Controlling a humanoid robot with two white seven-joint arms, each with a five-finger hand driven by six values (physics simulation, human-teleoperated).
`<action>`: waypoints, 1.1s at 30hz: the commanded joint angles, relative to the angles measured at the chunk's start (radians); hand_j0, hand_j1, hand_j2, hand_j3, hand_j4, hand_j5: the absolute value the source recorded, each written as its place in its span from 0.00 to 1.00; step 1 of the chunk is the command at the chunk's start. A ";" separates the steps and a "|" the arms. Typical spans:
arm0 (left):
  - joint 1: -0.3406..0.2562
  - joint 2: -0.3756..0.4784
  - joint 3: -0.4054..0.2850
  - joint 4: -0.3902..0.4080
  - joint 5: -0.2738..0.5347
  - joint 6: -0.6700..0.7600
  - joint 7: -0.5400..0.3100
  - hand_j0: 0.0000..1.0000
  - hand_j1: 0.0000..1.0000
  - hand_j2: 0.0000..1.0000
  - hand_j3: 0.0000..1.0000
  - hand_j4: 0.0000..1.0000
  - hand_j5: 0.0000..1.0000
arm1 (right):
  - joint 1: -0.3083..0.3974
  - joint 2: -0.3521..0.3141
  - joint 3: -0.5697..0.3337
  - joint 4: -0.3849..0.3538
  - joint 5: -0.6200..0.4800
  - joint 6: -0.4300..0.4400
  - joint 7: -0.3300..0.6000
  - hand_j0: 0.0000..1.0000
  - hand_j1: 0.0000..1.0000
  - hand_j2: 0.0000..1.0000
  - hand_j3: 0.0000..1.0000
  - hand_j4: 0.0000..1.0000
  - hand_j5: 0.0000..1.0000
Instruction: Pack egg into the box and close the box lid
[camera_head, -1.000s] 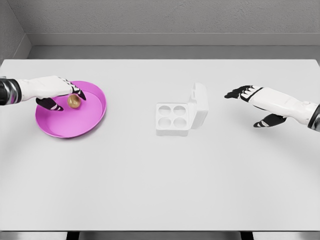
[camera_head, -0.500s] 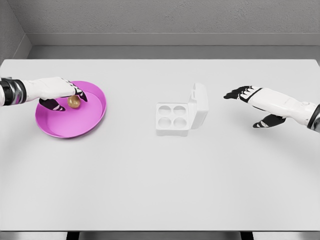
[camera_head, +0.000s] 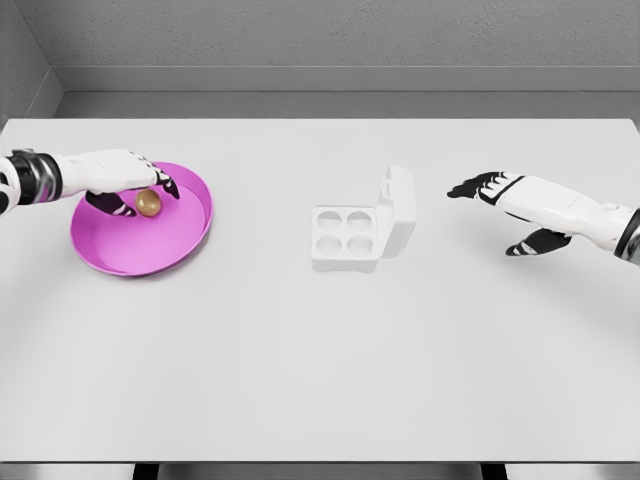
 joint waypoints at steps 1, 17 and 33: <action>-0.002 -0.003 0.000 0.017 0.002 0.002 0.000 0.74 0.74 0.74 0.74 0.74 0.74 | 0.002 -0.001 -0.001 0.000 -0.006 0.001 0.000 1.00 1.00 1.00 1.00 1.00 1.00; 0.000 -0.023 0.003 0.043 -0.028 0.002 0.000 0.67 0.67 0.67 0.67 0.67 0.67 | 0.006 -0.003 -0.002 -0.002 -0.006 0.001 0.000 1.00 1.00 1.00 1.00 1.00 1.00; 0.008 -0.023 0.008 0.036 -0.026 0.002 0.000 0.40 0.40 0.40 0.40 0.40 0.40 | 0.008 -0.003 -0.002 -0.014 -0.006 0.001 0.000 1.00 1.00 1.00 1.00 1.00 1.00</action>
